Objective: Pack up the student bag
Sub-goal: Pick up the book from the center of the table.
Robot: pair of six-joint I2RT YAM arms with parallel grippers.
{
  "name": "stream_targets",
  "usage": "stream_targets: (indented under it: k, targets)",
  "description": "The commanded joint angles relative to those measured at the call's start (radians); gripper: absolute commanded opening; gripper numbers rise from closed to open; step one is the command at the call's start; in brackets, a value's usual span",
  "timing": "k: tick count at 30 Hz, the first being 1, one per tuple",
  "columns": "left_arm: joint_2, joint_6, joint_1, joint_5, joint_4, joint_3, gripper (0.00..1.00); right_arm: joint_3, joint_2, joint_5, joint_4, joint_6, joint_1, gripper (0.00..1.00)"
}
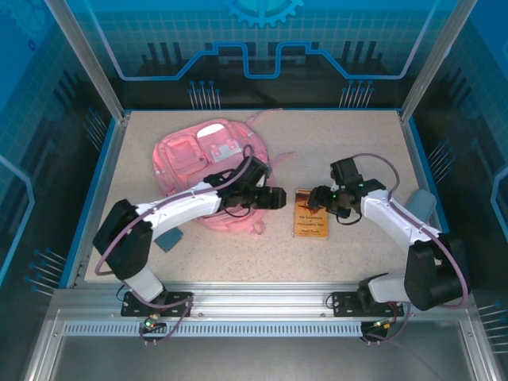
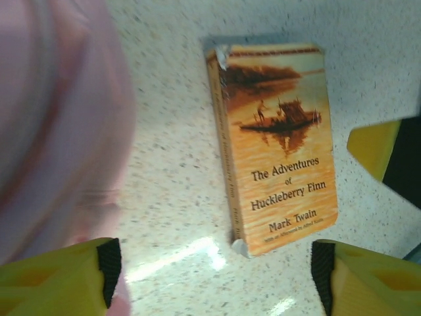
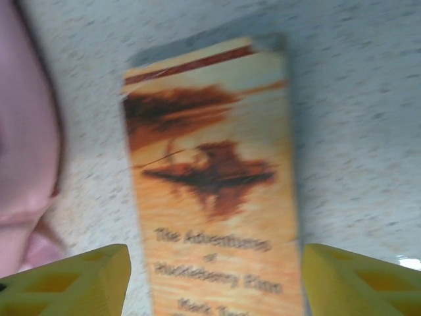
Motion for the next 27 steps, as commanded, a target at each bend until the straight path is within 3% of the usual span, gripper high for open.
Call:
stream_targets:
  k: [1,11,19,27]
  targets:
    - [0.088,-0.075,-0.026,0.061,0.018,0.068,0.74,-0.039,0.038,-0.027,-0.02,-0.049,-0.064,0.69]
    - [0.368,-0.075,-0.077,0.037,-0.066,0.277,0.57,-0.037,0.131,-0.04,-0.009,-0.093,-0.095,0.59]
    - [0.461,-0.017,-0.106,-0.008,-0.171,0.366,0.49,-0.015,0.169,-0.063,-0.028,-0.117,-0.083,0.52]
    - [0.53,0.016,-0.128,-0.073,-0.269,0.425,0.47,0.011,0.207,-0.12,-0.026,-0.116,-0.052,0.45]
